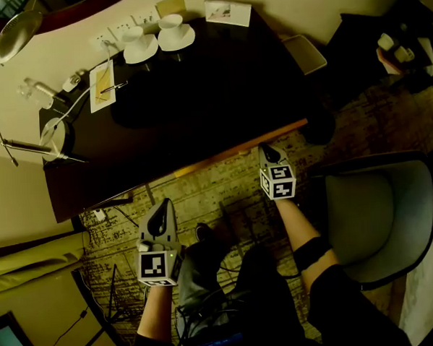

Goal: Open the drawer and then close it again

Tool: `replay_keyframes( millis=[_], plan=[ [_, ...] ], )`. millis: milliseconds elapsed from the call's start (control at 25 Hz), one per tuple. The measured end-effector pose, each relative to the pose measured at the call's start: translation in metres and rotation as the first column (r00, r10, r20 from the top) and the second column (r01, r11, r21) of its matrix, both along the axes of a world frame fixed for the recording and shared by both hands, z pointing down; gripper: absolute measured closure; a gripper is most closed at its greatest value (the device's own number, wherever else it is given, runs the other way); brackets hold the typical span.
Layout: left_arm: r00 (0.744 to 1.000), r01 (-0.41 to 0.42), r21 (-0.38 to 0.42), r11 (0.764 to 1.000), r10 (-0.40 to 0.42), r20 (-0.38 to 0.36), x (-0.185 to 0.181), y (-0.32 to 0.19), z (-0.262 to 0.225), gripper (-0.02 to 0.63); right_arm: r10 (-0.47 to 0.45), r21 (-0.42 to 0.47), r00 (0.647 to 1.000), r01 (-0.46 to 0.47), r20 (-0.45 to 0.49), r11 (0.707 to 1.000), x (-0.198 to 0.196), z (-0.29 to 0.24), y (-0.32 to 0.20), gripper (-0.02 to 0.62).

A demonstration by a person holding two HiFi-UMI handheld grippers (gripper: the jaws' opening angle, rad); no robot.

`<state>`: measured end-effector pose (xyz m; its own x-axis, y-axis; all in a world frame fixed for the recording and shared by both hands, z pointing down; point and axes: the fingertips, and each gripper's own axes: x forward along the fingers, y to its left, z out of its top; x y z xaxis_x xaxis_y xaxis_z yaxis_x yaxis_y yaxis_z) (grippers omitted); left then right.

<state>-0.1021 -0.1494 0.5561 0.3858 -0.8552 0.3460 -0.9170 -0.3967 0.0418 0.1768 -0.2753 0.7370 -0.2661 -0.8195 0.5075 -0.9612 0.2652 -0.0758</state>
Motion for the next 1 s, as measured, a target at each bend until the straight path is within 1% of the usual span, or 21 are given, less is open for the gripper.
replay_keyframes(
  millis=[200, 320, 520, 680, 760, 880, 1000],
  plan=[
    [1.0, 0.022, -0.004, 1.0, -0.022, -0.005, -0.013, -0.007, 0.01, 0.602, 0.03, 0.017, 0.999, -0.029, -0.043, 0.999, -0.007, 0.001, -0.024, 0.591],
    [1.0, 0.026, -0.011, 1.0, -0.026, -0.006, -0.015, -0.009, 0.011, 0.603, 0.042, 0.023, 0.998, -0.041, -0.042, 0.999, -0.007, 0.001, -0.026, 0.589],
    [1.0, 0.022, -0.002, 1.0, -0.022, -0.003, -0.015, -0.01, 0.008, 0.603, 0.036, -0.008, 0.999, -0.036, -0.008, 0.999, -0.01, 0.004, -0.029, 0.591],
    [0.999, 0.028, -0.007, 1.0, -0.028, 0.016, -0.015, -0.006, 0.008, 0.601, 0.052, -0.039, 0.998, -0.053, -0.028, 0.998, -0.01, 0.007, -0.036, 0.591],
    [0.999, 0.042, -0.01, 0.999, -0.042, 0.015, -0.017, -0.003, 0.004, 0.601, 0.051, -0.058, 0.998, -0.052, -0.028, 0.997, -0.013, 0.008, -0.033, 0.591],
    [0.998, 0.062, -0.02, 0.998, -0.062, 0.014, -0.023, 0.007, -0.005, 0.602, 0.034, -0.094, 0.998, -0.039, -0.054, 0.995, -0.013, 0.006, -0.016, 0.591],
    [0.996, 0.085, -0.024, 0.996, -0.084, 0.025, -0.03, 0.015, -0.02, 0.603, 0.014, -0.106, 0.999, -0.019, -0.052, 0.994, -0.011, -0.013, 0.006, 0.591]
  ],
)
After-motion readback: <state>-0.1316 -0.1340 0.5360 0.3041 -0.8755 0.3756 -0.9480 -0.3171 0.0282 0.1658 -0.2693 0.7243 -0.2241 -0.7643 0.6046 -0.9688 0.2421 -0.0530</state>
